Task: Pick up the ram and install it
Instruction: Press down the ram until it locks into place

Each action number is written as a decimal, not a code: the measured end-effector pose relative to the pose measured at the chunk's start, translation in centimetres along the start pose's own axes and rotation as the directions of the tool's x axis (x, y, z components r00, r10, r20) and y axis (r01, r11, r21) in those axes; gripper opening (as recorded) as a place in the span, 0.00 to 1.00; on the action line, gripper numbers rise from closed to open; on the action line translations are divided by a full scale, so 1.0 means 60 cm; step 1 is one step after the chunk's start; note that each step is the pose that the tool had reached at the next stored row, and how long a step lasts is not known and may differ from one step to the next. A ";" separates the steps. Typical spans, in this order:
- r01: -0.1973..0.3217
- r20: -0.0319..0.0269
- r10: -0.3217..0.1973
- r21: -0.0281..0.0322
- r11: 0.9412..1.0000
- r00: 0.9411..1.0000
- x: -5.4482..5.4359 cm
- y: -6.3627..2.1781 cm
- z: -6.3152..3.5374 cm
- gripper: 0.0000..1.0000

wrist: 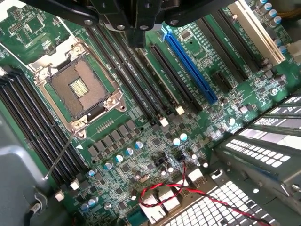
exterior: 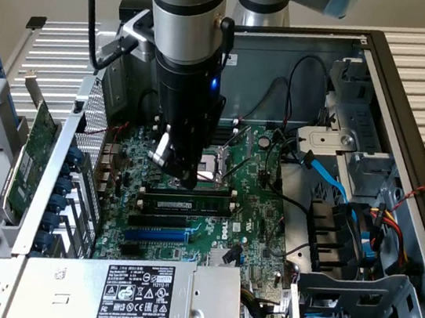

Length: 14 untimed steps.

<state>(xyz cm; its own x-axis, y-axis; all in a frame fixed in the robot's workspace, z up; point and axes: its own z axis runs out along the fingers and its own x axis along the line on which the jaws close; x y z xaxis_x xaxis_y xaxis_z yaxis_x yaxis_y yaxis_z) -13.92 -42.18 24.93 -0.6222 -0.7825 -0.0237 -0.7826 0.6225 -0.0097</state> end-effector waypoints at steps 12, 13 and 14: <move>-0.171 -0.001 0.171 0.004 0.985 0.985 0.000 0.000 0.000 0.11; -0.184 -0.001 0.184 0.004 0.983 0.983 0.000 0.000 0.000 0.11; -0.198 -0.001 0.198 0.005 0.980 0.980 0.000 0.000 0.000 0.11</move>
<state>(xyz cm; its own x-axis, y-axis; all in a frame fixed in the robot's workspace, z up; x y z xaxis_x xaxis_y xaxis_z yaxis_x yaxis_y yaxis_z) -13.92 -42.18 24.93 -0.7651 -0.6435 -0.0240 -0.6434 0.7654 -0.0095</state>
